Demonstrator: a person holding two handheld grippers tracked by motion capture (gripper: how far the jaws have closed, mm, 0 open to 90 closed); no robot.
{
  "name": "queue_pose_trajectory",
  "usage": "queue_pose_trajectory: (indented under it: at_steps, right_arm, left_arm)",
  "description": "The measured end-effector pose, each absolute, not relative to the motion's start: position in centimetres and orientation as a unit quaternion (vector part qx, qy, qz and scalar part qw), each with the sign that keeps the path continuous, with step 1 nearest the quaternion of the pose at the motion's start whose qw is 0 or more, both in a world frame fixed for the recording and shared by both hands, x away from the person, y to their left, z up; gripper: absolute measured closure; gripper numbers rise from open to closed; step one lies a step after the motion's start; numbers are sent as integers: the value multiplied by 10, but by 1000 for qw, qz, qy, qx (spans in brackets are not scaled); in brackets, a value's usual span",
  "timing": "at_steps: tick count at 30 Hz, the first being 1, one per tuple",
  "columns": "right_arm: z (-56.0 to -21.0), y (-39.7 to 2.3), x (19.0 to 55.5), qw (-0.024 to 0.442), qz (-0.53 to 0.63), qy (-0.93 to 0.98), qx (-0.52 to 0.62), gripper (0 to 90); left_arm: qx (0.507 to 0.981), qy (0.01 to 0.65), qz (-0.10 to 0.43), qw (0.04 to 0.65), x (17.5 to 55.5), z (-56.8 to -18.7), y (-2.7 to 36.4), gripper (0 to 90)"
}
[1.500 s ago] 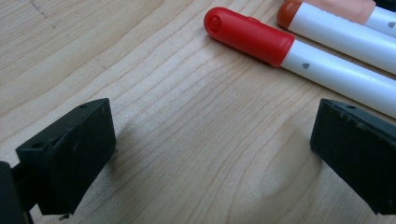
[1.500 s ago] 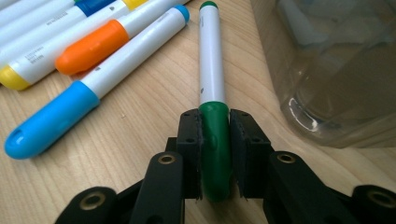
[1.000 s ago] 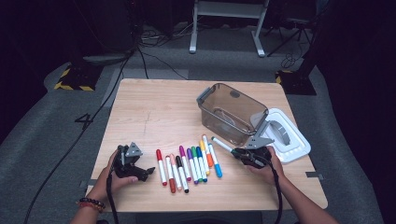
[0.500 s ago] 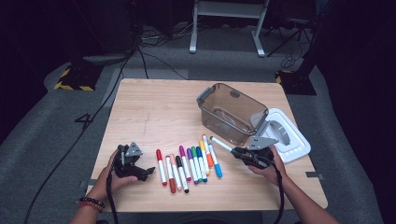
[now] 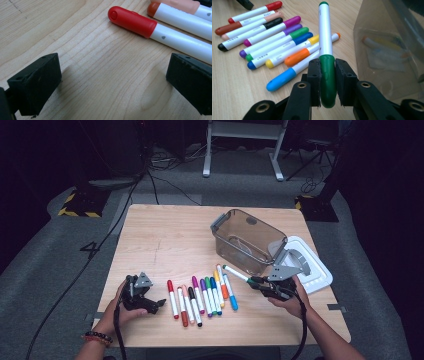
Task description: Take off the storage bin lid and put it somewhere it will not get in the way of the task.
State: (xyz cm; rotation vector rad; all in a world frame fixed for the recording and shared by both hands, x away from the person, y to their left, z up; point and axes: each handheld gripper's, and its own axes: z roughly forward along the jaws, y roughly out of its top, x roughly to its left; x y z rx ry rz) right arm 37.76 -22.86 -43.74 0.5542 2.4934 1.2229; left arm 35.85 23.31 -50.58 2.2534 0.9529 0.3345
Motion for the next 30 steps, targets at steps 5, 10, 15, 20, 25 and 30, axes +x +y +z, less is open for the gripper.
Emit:
queue_pose_trajectory:
  at_steps: [5, 10, 15, 20, 25, 30]
  right_arm:
    - [-421, -225, 370, 160, 434, 870, 174, 752]
    - [-409, -225, 366, 164, 441, 867, 164, 753]
    - [-381, -226, 367, 180, 450, 861, 153, 753]
    - [-363, -229, 371, 194, 451, 858, 152, 753]
    - [-343, -235, 381, 214, 446, 855, 155, 753]
    - [-336, -237, 393, 220, 443, 854, 164, 752]
  left_arm:
    - [860, 367, 131, 329, 358, -506, 233, 2]
    - [859, 369, 132, 328, 357, -506, 233, 4]
    - [859, 369, 131, 329, 358, -506, 233, 2]
    - [859, 369, 131, 329, 358, -506, 233, 2]
    - [859, 369, 132, 329, 358, -506, 233, 2]
    - [859, 369, 131, 329, 358, -506, 233, 1]
